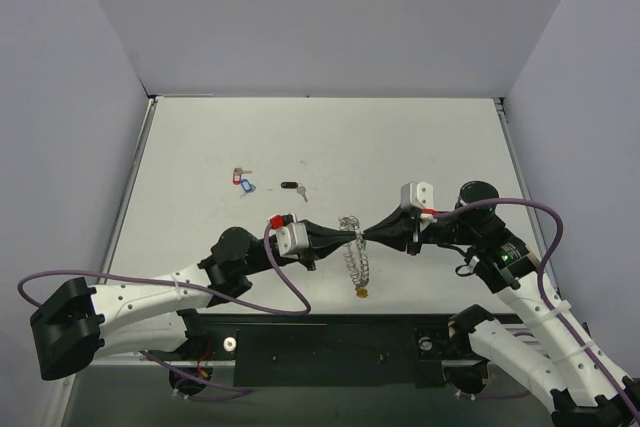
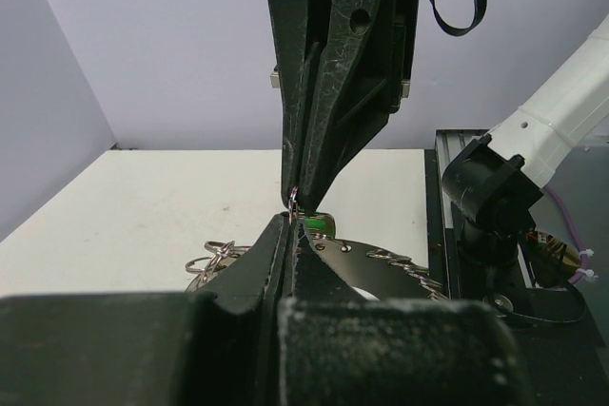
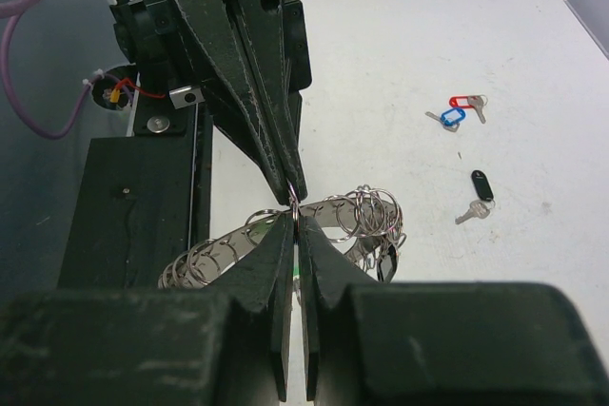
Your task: Put the keys on the keyring
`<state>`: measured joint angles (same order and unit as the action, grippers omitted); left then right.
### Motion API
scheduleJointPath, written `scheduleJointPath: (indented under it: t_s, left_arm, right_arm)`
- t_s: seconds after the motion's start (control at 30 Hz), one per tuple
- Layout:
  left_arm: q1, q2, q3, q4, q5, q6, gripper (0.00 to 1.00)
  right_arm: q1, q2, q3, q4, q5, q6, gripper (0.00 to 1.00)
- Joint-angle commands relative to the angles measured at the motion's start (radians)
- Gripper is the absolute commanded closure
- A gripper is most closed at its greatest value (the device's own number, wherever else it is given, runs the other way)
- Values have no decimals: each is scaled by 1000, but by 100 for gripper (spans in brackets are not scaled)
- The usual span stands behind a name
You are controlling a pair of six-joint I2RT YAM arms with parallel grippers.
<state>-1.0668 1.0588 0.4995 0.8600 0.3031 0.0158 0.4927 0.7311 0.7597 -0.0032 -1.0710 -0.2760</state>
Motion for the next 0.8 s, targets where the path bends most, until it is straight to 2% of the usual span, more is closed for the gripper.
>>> scheduleJointPath:
  t_s: [0.0, 0.77]
  left_arm:
    - [-1, 4, 54, -16, 34, 19, 100]
    - [-4, 18, 83, -101, 31, 55, 100]
  right_arm:
    - [12, 4, 7, 95, -49, 12, 100]
    - [18, 13, 18, 75, -49, 4, 100]
